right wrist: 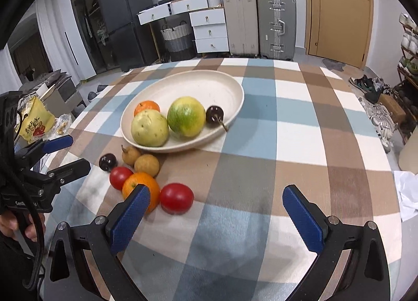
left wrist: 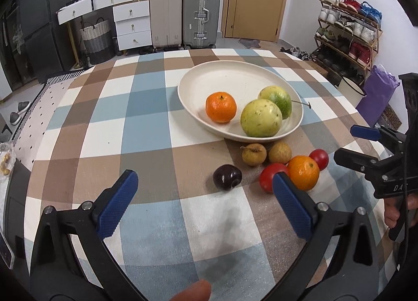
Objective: Organize fruits
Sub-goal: 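Withdraw both open tools from the plate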
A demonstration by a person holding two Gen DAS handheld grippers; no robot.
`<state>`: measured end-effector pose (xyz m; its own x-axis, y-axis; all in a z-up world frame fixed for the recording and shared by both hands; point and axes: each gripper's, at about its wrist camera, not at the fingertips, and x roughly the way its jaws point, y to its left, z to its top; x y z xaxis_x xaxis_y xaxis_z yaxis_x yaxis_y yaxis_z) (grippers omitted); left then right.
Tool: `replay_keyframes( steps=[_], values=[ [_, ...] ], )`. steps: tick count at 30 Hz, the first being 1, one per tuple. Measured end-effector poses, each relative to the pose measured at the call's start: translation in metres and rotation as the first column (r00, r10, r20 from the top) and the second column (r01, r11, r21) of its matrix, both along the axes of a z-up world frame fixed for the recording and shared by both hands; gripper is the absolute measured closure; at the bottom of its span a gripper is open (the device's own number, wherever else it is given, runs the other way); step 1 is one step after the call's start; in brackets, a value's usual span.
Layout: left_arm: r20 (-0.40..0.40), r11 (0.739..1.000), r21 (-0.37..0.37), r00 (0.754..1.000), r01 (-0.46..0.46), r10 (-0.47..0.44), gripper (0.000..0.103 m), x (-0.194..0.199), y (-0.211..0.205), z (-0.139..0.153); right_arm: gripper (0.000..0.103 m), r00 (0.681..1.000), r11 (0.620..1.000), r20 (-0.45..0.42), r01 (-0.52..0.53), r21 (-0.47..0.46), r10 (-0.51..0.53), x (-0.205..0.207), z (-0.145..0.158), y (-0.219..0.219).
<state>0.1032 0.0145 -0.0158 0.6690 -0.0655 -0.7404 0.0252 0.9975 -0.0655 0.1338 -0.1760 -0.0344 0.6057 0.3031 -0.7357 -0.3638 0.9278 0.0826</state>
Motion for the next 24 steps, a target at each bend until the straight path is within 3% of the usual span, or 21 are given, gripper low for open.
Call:
replay_keyframes(
  steps=[14, 24],
  values=[
    [-0.072, 1.000, -0.008, 0.997, -0.009, 0.008, 0.001, 0.015, 0.002, -0.028, 0.001, 0.999, 1.000, -0.032, -0.019, -0.015, 0.018, -0.001, -0.016, 0.001],
    [-0.094, 1.000, -0.020, 0.995, -0.010, 0.008, 0.001, 0.021, 0.004, -0.036, 0.001, 0.998, 0.990, -0.029, -0.060, -0.130, 0.056, 0.003, -0.025, 0.018]
  ],
)
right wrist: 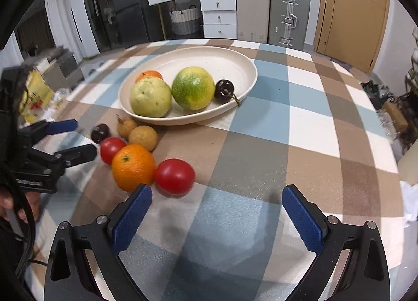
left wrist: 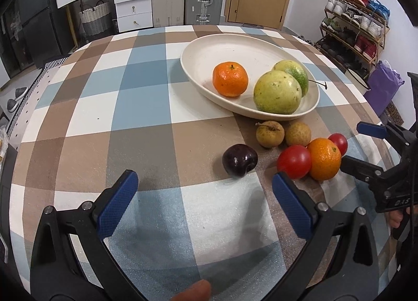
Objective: Organize fruits
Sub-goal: 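Withdraw both open tools from the plate, then reach the right tool to the red tomato and close around it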
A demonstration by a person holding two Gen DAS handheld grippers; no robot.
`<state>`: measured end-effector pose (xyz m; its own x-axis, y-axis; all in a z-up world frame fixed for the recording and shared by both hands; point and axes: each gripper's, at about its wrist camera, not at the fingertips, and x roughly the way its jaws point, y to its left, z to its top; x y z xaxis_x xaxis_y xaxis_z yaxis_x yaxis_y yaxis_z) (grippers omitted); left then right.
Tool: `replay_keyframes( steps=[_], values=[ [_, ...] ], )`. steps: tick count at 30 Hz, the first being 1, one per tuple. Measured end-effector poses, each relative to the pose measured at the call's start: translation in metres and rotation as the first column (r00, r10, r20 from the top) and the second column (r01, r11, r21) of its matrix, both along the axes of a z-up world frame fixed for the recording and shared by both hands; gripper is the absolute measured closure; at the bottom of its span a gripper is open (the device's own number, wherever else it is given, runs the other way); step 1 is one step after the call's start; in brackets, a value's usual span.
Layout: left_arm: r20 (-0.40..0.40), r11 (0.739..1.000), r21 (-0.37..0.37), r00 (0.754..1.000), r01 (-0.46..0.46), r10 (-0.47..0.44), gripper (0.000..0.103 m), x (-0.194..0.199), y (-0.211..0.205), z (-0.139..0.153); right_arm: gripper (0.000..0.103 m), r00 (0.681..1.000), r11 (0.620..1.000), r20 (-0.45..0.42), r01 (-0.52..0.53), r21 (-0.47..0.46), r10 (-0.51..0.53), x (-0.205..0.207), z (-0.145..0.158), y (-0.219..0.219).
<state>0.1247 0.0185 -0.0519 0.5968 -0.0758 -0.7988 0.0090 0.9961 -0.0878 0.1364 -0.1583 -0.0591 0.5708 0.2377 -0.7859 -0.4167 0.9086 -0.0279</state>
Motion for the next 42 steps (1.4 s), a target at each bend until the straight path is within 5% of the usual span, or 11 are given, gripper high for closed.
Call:
replay_keyframes(
  steps=[12, 17, 26, 32, 42],
  values=[
    [-0.018, 1.000, 0.001, 1.000, -0.004, 0.004, 0.001, 0.005, 0.002, -0.005, 0.004, 1.000, 1.000, 0.020, -0.022, -0.019, 0.023, 0.013, 0.000, 0.008],
    [-0.022, 1.000, 0.015, 1.000, -0.002, 0.003, 0.001, 0.007, 0.000, -0.005, 0.019, 0.999, 0.999, -0.001, -0.039, 0.000, 0.039, 0.017, -0.002, 0.012],
    [-0.028, 1.000, 0.028, 1.000, -0.009, 0.009, 0.001, 0.013, 0.000, -0.006, 0.029, 0.999, 0.999, -0.003, -0.045, 0.020, 0.045, 0.019, -0.003, 0.012],
    [-0.032, 0.999, 0.035, 0.999, -0.011, 0.012, 0.001, 0.017, 0.000, -0.007, 0.052, 0.998, 0.996, -0.007, -0.055, 0.069, 0.056, 0.016, -0.001, 0.006],
    [-0.027, 0.999, 0.040, 0.999, -0.018, 0.019, 0.001, 0.020, -0.002, -0.004, 0.075, 0.996, 0.993, 0.002, -0.091, 0.073, 0.091, 0.014, 0.000, 0.007]
  ],
)
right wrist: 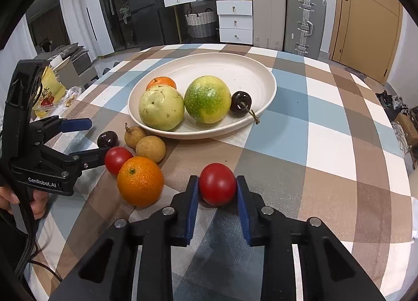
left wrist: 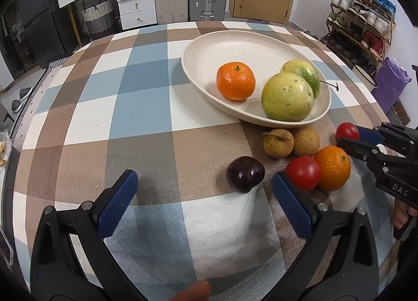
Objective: Organize fruits
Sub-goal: 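Reach the right tool to the red tomato and close around it, then grasp the dark plum with the left tool while the right tool holds the tomato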
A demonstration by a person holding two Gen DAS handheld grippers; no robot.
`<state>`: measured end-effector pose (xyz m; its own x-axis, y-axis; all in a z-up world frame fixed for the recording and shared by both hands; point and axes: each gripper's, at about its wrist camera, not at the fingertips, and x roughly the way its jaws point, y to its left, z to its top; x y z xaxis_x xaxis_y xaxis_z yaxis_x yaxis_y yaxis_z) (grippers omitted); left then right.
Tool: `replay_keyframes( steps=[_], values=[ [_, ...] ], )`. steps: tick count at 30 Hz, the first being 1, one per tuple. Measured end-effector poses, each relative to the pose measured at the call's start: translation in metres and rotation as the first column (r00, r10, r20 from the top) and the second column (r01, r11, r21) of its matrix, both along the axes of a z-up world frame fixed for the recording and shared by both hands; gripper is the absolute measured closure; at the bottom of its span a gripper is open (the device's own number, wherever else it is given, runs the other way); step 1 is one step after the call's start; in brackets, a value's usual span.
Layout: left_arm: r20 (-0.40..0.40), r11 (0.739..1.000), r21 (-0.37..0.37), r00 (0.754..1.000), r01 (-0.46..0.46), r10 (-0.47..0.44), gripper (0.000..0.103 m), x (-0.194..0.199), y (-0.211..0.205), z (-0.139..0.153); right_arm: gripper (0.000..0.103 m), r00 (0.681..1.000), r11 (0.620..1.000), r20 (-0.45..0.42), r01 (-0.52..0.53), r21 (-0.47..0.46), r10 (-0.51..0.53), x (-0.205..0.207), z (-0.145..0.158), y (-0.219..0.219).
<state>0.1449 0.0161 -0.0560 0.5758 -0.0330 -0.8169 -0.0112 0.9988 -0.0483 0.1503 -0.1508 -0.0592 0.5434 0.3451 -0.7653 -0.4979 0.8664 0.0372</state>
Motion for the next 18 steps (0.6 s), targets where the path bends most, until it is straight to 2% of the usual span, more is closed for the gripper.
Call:
replay_keyframes(
  steps=[8, 10, 12, 13, 15, 16, 18],
  values=[
    [0.008, 1.000, 0.002, 1.000, -0.012, 0.012, 0.001, 0.001, 0.001, 0.000, 0.075, 1.000, 0.999, 0.012, 0.018, 0.035, -0.018, -0.004, 0.005, -0.008],
    [0.008, 1.000, 0.004, 1.000, -0.006, 0.006, 0.006, 0.000, 0.001, 0.000, 0.075, 1.000, 0.999, 0.010, 0.023, 0.035, -0.024, -0.004, 0.005, -0.009],
    [0.007, 1.000, 0.000, 1.000, 0.006, -0.006, 0.018, 0.000, 0.000, -0.001, 0.075, 1.000, 0.999, 0.009, 0.028, 0.036, -0.028, -0.004, 0.004, -0.011],
    [0.009, 1.000, 0.006, 1.000, 0.009, -0.009, 0.020, 0.000, -0.001, 0.000, 0.075, 1.000, 0.999, 0.006, 0.029, 0.038, -0.029, -0.004, 0.004, -0.011],
    [0.017, 1.000, -0.007, 0.999, 0.027, -0.027, 0.034, -0.002, -0.003, 0.002, 0.075, 1.000, 0.999, -0.001, 0.030, 0.044, -0.030, -0.004, 0.004, -0.012],
    [0.020, 0.999, -0.017, 0.999, 0.039, -0.038, 0.038, -0.003, -0.003, 0.003, 0.075, 0.999, 0.998, -0.001, 0.033, 0.044, -0.033, -0.004, 0.004, -0.012],
    [0.029, 0.997, -0.042, 0.997, 0.067, -0.066, 0.057, -0.005, -0.005, 0.005, 0.075, 0.999, 0.998, -0.001, 0.035, 0.047, -0.035, -0.004, 0.005, -0.012]
  ],
)
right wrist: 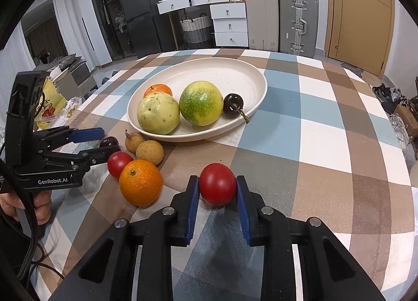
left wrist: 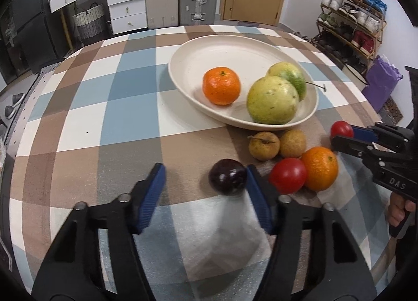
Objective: Organize fruits
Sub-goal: 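Grasp the dark plum with the left tool while the right tool holds the tomato, then carry the plum with the left tool while the right tool carries the tomato over the plate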
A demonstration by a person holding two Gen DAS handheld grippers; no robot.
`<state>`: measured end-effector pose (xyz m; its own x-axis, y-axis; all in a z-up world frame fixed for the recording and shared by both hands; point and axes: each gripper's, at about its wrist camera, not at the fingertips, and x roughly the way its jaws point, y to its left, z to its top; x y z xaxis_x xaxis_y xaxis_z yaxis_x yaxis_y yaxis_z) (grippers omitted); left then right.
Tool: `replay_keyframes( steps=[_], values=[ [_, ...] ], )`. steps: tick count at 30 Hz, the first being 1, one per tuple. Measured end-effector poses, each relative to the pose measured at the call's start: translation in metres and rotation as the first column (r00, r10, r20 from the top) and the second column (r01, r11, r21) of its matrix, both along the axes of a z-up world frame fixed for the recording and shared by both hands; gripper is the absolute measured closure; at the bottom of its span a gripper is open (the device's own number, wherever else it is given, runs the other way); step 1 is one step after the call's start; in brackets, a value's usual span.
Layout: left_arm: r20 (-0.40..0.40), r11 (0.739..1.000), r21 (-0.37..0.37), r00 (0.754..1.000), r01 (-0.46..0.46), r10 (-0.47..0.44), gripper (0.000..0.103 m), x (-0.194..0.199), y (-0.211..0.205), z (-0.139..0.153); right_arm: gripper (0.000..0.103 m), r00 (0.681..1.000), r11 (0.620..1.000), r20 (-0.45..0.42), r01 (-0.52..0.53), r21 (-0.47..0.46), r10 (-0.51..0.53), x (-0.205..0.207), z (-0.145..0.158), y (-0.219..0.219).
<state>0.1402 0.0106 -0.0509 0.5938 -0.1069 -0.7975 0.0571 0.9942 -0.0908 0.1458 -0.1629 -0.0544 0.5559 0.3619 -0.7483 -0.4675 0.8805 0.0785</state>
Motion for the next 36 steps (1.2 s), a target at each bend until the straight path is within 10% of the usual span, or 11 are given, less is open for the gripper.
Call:
replay_keyframes(
  steps=[3, 36],
  values=[
    [0.016, 0.998, -0.038, 0.999, 0.049, -0.048, 0.078, -0.005, -0.005, 0.003, 0.075, 1.000, 1.000, 0.005, 0.005, 0.003, -0.005, -0.001, 0.002, 0.000],
    [0.180, 0.998, -0.058, 0.984, -0.005, 0.015, 0.078, 0.003, 0.010, 0.072, 0.075, 0.993, 0.979, 0.116, -0.011, 0.204, -0.013, 0.005, 0.071, -0.007]
  ],
)
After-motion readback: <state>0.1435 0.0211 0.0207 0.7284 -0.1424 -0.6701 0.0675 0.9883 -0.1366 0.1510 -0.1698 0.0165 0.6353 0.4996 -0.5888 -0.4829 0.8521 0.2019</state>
